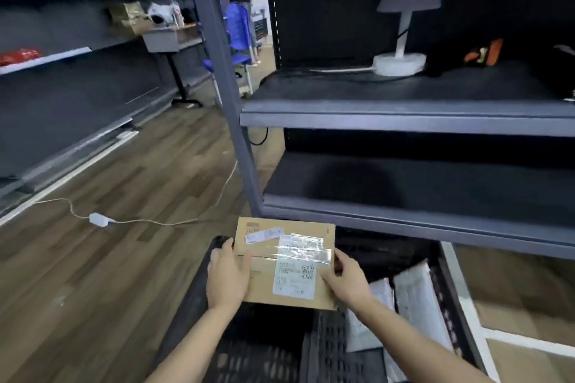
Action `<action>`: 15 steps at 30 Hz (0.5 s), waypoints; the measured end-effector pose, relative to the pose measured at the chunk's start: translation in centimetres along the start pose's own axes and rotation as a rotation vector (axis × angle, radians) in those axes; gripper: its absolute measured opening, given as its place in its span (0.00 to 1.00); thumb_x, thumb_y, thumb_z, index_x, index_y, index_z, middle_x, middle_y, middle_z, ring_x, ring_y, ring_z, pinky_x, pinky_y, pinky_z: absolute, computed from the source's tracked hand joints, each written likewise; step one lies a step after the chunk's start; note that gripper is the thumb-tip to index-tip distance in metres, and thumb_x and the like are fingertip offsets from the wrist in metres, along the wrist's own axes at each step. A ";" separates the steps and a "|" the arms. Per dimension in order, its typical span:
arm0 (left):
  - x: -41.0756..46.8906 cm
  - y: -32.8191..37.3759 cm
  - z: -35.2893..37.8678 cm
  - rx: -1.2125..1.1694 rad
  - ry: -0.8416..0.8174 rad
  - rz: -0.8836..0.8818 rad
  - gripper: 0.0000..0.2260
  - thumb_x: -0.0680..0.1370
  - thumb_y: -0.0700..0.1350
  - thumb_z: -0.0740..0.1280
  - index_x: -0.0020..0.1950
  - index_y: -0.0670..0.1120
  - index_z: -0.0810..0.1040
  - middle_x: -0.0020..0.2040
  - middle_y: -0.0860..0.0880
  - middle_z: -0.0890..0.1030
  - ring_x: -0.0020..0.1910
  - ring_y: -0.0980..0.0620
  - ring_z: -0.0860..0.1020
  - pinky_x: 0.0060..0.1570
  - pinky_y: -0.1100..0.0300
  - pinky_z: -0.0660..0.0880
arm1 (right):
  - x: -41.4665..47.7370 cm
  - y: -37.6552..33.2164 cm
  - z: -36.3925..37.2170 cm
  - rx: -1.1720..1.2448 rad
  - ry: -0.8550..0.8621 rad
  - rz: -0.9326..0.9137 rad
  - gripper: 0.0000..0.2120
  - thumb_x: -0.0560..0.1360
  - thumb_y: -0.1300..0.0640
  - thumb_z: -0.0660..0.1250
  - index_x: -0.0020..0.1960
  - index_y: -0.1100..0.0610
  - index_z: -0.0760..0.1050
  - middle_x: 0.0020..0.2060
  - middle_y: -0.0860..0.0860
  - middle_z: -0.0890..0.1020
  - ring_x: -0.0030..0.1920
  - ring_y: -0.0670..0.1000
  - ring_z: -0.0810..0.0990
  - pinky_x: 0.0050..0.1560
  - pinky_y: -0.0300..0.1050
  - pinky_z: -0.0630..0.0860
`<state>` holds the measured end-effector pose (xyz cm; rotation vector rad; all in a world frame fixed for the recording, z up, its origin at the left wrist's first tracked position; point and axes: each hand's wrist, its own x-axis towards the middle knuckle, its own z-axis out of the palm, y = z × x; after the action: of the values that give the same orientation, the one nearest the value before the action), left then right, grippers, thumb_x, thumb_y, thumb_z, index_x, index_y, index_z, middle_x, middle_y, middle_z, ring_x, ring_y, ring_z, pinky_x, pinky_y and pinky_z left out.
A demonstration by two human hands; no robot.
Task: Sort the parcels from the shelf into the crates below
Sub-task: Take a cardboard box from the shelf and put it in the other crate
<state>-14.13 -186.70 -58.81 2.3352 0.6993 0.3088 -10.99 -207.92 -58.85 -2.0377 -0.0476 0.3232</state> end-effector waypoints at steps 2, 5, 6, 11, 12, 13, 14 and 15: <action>1.3 -3.7 3.0 -0.020 0.066 -0.005 0.22 0.78 0.47 0.64 0.71 0.44 0.66 0.65 0.41 0.71 0.65 0.40 0.71 0.61 0.47 0.72 | 2.3 3.4 3.7 -0.006 -0.012 -0.023 0.16 0.74 0.61 0.64 0.62 0.57 0.74 0.53 0.54 0.83 0.51 0.52 0.80 0.47 0.42 0.75; 2.3 -8.2 6.8 -0.035 0.122 -0.008 0.26 0.77 0.47 0.66 0.73 0.41 0.62 0.68 0.40 0.69 0.67 0.39 0.69 0.62 0.46 0.70 | 4.6 7.3 8.4 -0.009 -0.011 -0.061 0.18 0.76 0.62 0.62 0.66 0.57 0.70 0.57 0.55 0.80 0.56 0.54 0.78 0.48 0.39 0.71; 2.7 -9.5 7.8 -0.037 0.139 -0.010 0.26 0.77 0.47 0.66 0.72 0.40 0.63 0.68 0.39 0.70 0.67 0.38 0.69 0.61 0.46 0.69 | 5.1 7.9 9.7 -0.003 -0.002 -0.073 0.20 0.76 0.62 0.61 0.67 0.56 0.68 0.57 0.54 0.80 0.58 0.55 0.78 0.49 0.40 0.71; 3.9 -14.3 10.1 -0.031 0.168 -0.153 0.25 0.77 0.50 0.66 0.70 0.42 0.65 0.66 0.39 0.73 0.65 0.37 0.70 0.61 0.45 0.70 | 6.3 9.1 13.6 -0.079 -0.023 -0.077 0.30 0.76 0.61 0.60 0.76 0.51 0.56 0.63 0.54 0.75 0.61 0.56 0.77 0.59 0.46 0.73; 3.9 -14.9 10.3 -0.023 0.161 -0.148 0.24 0.76 0.49 0.67 0.69 0.42 0.66 0.65 0.40 0.73 0.65 0.37 0.71 0.60 0.45 0.70 | 6.4 9.4 14.1 -0.081 -0.048 -0.060 0.31 0.76 0.62 0.58 0.77 0.50 0.53 0.63 0.55 0.74 0.59 0.56 0.77 0.59 0.46 0.73; 4.0 -15.2 10.5 -0.010 0.148 -0.126 0.23 0.76 0.49 0.67 0.68 0.43 0.67 0.65 0.40 0.73 0.65 0.38 0.71 0.59 0.46 0.71 | 6.5 9.7 14.6 -0.085 -0.071 -0.034 0.32 0.76 0.63 0.57 0.77 0.49 0.51 0.63 0.56 0.73 0.56 0.56 0.78 0.58 0.45 0.74; 4.2 -15.4 10.8 0.008 0.122 -0.091 0.23 0.76 0.48 0.67 0.68 0.43 0.67 0.64 0.40 0.73 0.65 0.38 0.71 0.60 0.47 0.71 | 6.6 10.0 15.0 -0.098 -0.090 0.005 0.32 0.76 0.64 0.56 0.77 0.49 0.49 0.62 0.57 0.71 0.53 0.57 0.77 0.58 0.44 0.73; 4.6 -15.8 11.2 0.033 0.080 -0.053 0.23 0.75 0.47 0.68 0.68 0.43 0.67 0.65 0.40 0.73 0.65 0.39 0.71 0.61 0.48 0.70 | 7.0 10.2 15.5 -0.116 -0.110 0.042 0.32 0.77 0.63 0.55 0.77 0.49 0.48 0.63 0.57 0.68 0.51 0.57 0.76 0.58 0.44 0.72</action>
<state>-12.26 -180.17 -77.47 2.3416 0.8096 0.3715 -9.20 -198.18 -76.03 -2.1364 -0.0937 0.4686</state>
